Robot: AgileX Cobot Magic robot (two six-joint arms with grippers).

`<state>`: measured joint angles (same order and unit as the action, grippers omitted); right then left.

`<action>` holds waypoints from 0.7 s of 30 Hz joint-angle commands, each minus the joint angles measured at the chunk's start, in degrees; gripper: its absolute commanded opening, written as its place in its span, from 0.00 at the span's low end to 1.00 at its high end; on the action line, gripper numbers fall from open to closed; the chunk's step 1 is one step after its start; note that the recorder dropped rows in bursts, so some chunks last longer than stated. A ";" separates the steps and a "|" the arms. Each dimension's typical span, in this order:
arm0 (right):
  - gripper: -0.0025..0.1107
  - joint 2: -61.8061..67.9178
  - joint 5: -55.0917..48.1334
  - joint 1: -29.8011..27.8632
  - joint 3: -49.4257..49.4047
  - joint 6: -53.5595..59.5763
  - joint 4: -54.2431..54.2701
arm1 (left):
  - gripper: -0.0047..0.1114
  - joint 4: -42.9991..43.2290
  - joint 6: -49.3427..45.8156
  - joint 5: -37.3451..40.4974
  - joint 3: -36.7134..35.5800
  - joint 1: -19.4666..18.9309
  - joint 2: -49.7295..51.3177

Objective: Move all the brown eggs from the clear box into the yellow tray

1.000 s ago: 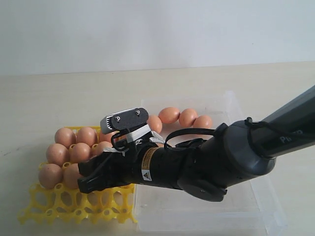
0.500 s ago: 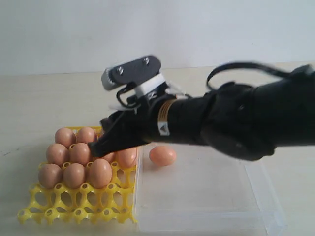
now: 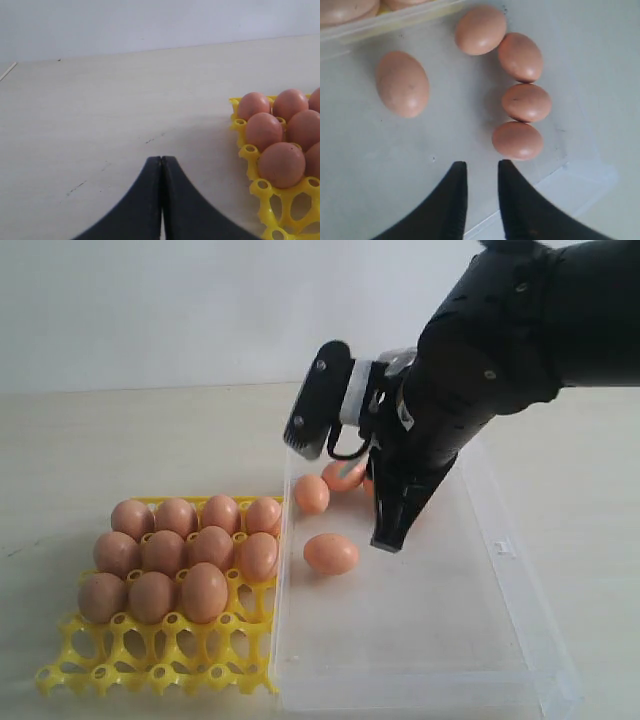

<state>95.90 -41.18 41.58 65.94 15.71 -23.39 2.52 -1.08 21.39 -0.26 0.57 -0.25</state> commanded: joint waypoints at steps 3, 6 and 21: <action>0.50 5.95 1.80 -0.28 0.45 12.78 3.64 | 0.04 0.17 -0.24 -0.05 0.26 -0.15 0.25; 0.52 8.19 3.48 -0.28 1.84 11.03 5.93 | 0.04 0.17 -0.24 -0.05 0.26 -0.15 0.25; 0.64 14.76 1.01 1.78 8.32 13.39 13.23 | 0.04 0.17 -0.24 -0.05 0.26 -0.15 0.25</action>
<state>109.73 -40.62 42.46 72.96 28.15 -10.84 2.52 -1.08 21.39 -0.26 0.57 -0.25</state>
